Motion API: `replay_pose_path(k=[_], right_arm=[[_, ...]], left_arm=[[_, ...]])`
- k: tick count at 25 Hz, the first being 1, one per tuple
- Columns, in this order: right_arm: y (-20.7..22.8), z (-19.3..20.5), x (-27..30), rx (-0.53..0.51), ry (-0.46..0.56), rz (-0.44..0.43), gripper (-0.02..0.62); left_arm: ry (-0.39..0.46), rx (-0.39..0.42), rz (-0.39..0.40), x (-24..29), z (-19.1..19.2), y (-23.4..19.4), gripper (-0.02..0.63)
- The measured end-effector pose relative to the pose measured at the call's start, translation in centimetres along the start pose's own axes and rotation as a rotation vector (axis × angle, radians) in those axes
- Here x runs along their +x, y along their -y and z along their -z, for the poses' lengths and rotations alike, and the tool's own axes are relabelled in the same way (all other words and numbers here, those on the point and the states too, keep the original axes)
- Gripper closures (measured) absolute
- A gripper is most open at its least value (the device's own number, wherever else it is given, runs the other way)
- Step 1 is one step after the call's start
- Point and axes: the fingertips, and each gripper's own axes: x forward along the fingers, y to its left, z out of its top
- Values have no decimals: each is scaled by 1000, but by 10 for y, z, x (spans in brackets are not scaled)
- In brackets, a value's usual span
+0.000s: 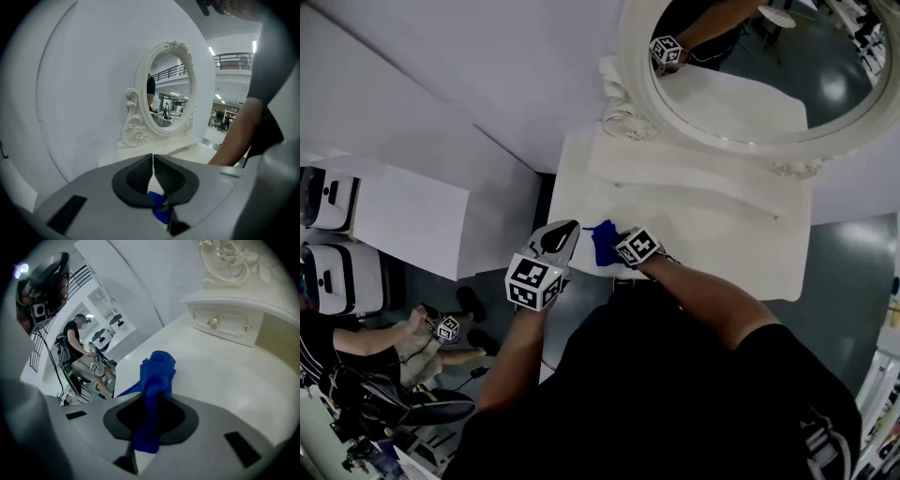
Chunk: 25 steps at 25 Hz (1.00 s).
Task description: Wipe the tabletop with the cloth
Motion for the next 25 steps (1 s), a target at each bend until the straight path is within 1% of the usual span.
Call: replay_pose_path(k=[3, 7, 11, 17, 25], right_arm=[[18, 20, -20, 21, 7, 30, 535], [46, 49, -52, 78, 28, 84, 535], [70, 79, -85, 131, 49, 128, 535], [104, 136, -138, 203, 66, 205, 535], [156, 215, -214, 339, 144, 316, 535]], left_arm=[[3, 20, 36, 17, -9, 14, 594], [8, 51, 93, 41, -22, 38, 594], [9, 77, 134, 58, -34, 62, 594], [10, 112, 198, 83, -47, 105, 594], [-8, 155, 299, 121, -54, 165, 594]])
